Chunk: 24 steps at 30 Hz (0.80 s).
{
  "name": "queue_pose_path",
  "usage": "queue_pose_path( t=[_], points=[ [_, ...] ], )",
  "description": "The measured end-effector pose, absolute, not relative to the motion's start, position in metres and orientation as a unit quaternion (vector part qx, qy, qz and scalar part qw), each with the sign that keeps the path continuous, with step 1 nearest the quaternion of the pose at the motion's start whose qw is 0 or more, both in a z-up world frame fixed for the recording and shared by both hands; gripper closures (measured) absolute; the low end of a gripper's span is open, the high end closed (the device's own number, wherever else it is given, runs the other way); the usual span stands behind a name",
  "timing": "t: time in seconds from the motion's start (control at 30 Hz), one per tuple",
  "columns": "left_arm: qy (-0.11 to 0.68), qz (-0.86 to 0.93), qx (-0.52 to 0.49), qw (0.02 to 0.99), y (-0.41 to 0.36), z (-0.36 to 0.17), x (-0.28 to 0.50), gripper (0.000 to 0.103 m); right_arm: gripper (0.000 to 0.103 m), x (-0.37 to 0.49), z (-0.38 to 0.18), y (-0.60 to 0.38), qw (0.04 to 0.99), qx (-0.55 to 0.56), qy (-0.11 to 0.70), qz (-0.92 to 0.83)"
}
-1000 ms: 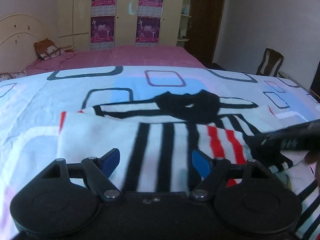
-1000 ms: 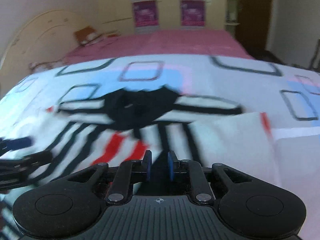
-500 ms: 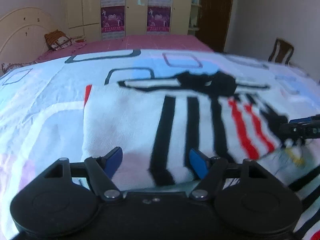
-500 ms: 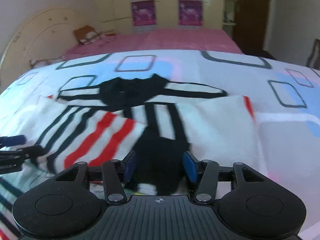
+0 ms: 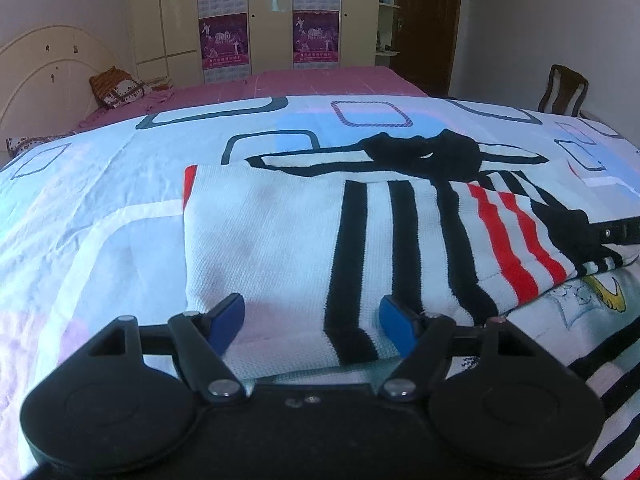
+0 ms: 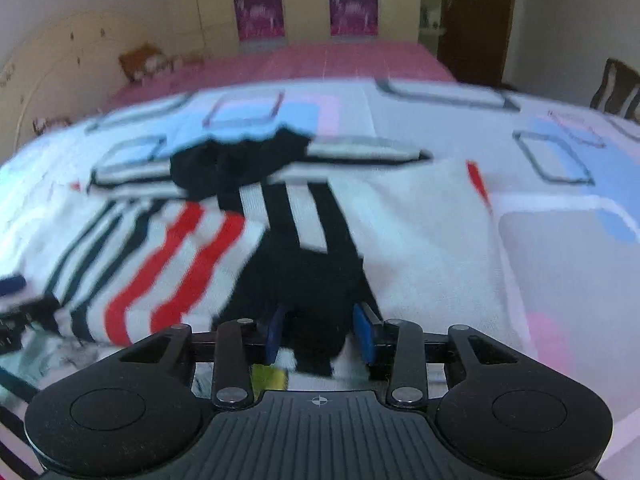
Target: Fold small clothes
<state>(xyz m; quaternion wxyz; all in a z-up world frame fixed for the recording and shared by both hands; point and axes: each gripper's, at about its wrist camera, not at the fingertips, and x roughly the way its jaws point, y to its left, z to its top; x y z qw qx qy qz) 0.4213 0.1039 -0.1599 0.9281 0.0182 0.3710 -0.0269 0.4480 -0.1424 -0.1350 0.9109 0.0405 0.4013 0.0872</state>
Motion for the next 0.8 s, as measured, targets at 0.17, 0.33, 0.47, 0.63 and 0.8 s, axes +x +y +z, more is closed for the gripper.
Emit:
queue_pose_path(
  t=[0.17, 0.33, 0.47, 0.63, 0.8],
  points=[
    [0.367, -0.031, 0.022, 0.929, 0.105, -0.161, 0.42, 0.028, 0.065, 0.455, -0.146, -0.142, 0.902, 0.048, 0.421, 0.085],
    [0.365, -0.046, 0.019, 0.93, 0.114, -0.164, 0.421, 0.027, 0.081, 0.452, -0.141, -0.139, 0.895, 0.023, 0.433, 0.1],
    [0.369, -0.049, 0.009, 0.928, 0.118, -0.16, 0.423, 0.027, 0.081, 0.448, -0.144, -0.143, 0.896, 0.039, 0.432, 0.098],
    [0.376, -0.043, 0.027, 0.925, 0.114, -0.161, 0.422, 0.025, 0.084, 0.444, -0.136, -0.153, 0.899, 0.055, 0.421, 0.107],
    [0.387, -0.029, 0.039, 0.921, 0.106, -0.163, 0.429, 0.02, 0.084, 0.456, -0.146, -0.162, 0.888, 0.078, 0.438, 0.12]
  ],
)
